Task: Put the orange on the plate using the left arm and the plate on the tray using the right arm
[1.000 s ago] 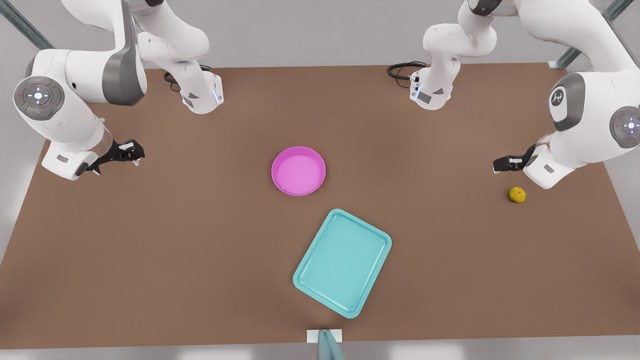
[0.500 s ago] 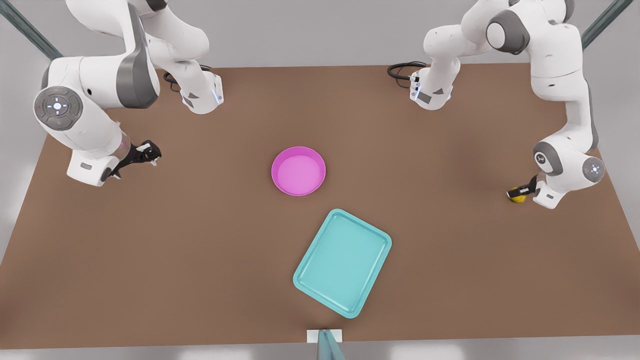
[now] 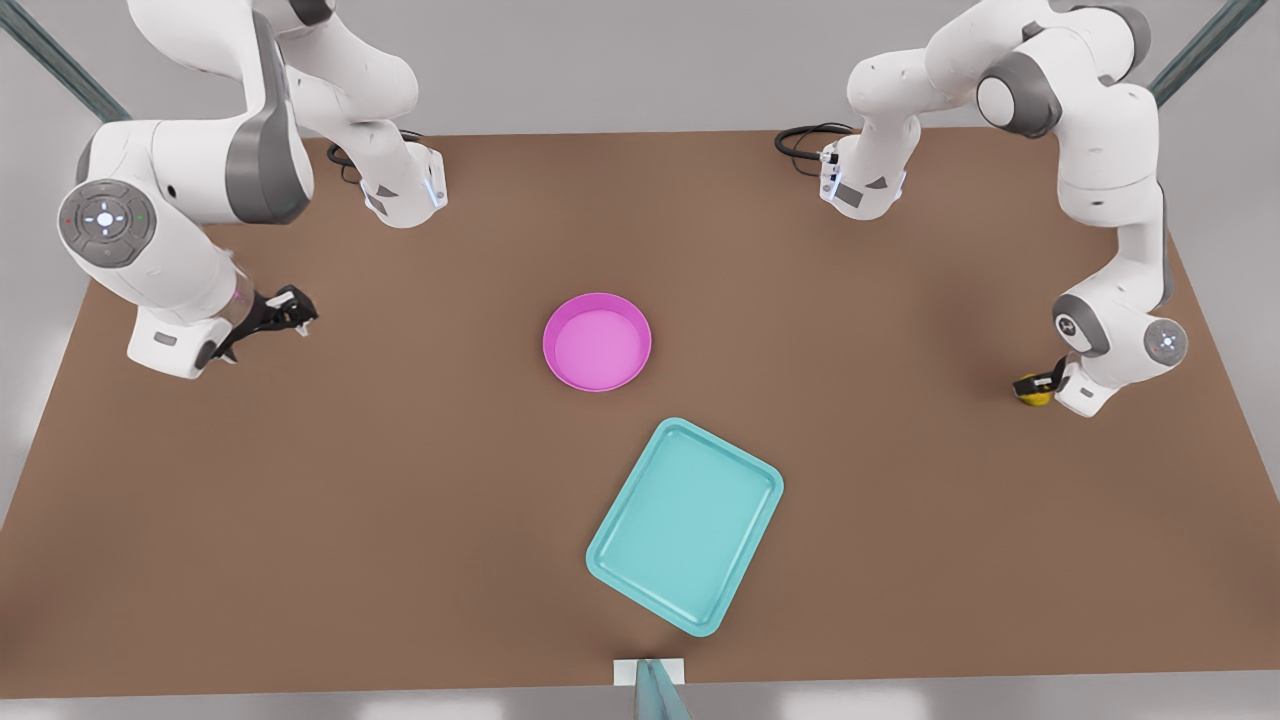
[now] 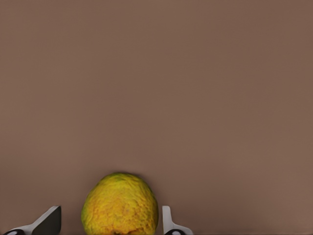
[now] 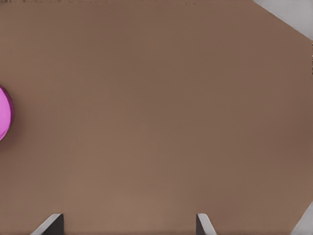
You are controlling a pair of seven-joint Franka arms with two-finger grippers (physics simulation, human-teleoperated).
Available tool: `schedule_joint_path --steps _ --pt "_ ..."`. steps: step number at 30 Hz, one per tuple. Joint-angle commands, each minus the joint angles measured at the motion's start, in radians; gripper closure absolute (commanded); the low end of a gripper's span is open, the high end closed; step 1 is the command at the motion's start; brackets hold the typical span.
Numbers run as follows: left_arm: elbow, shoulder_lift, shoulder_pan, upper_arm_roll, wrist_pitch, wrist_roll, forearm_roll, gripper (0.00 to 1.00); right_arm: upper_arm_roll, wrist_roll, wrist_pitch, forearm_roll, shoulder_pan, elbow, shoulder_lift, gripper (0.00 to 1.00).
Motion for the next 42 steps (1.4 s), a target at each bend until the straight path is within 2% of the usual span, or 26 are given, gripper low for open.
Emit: schedule_joint_path --steps 1,6,7,8,13,14,16,18,21,23,24,25,26,29,32,34,36,42 --pt "0.001 0.008 0.000 0.000 0.001 0.116 0.001 0.00 0.001 -0.014 0.007 0.000 0.002 0.000 -0.001 0.00" --pt "0.004 0.030 0.003 0.000 0.013 0.116 0.001 0.00 0.001 -0.022 -0.007 0.003 0.001 -0.009 -0.004 0.00" --pt "0.004 0.030 0.003 0.000 0.013 0.114 0.001 0.08 0.001 -0.015 -0.007 0.003 0.001 -0.009 -0.001 0.00" --pt "0.004 0.030 0.003 0.000 0.012 0.114 0.001 0.27 0.001 -0.012 -0.005 0.003 0.007 -0.009 -0.001 0.00" --pt "0.004 0.028 0.003 0.000 0.012 0.108 0.000 0.28 0.001 -0.012 -0.004 0.003 0.008 -0.010 0.013 0.00" --pt "0.006 0.027 0.003 0.000 0.010 0.107 0.000 0.33 0.001 -0.012 -0.004 0.005 0.007 -0.010 0.014 0.00" --pt "0.012 -0.025 -0.010 -0.007 -0.022 0.041 0.001 0.30 0.001 -0.014 0.005 0.000 0.005 -0.004 0.028 0.00" --pt "0.014 -0.080 -0.076 -0.030 -0.056 -0.083 0.003 0.30 0.001 -0.020 0.007 0.000 -0.001 -0.003 0.033 0.00" --pt "0.009 -0.163 -0.386 -0.032 -0.159 -0.350 -0.002 0.30 0.001 -0.020 0.004 0.002 -0.003 -0.006 0.033 0.00" --pt "0.012 -0.188 -0.454 -0.096 -0.198 -0.386 -0.008 0.30 0.001 -0.020 0.002 0.005 -0.003 -0.009 0.031 0.00" --pt "0.023 -0.194 -0.455 -0.184 -0.225 -0.467 -0.009 0.30 0.001 -0.020 -0.004 0.003 -0.003 -0.009 0.030 0.00" --pt "0.053 -0.179 -0.474 -0.262 -0.237 -0.574 -0.009 0.30 0.001 -0.020 -0.002 0.003 -0.001 -0.012 0.031 0.00" --pt "0.084 -0.160 -0.550 -0.279 -0.237 -0.685 -0.009 0.30 0.001 -0.020 -0.005 0.003 0.001 -0.015 0.031 0.00" --pt "0.277 -0.062 -0.739 -0.282 -0.346 -1.001 -0.009 0.30 0.001 -0.022 -0.008 0.002 -0.003 -0.017 0.031 0.00" --pt "0.327 -0.021 -0.906 -0.297 -0.386 -1.211 -0.009 0.30 0.000 -0.041 -0.021 0.006 -0.004 0.005 0.025 0.00" --pt "0.336 -0.015 -0.960 -0.332 -0.389 -1.289 -0.012 0.30 0.000 -0.043 -0.021 0.002 -0.004 0.006 0.025 0.00" --pt "0.443 0.061 -0.966 -0.379 -0.407 -1.398 -0.041 0.30 0.001 -0.037 -0.022 0.002 -0.001 0.006 0.021 0.00" --pt "0.509 0.154 -1.011 -0.397 -0.375 -1.469 -0.043 0.28 0.000 -0.040 -0.044 0.002 -0.009 0.009 0.031 0.00"
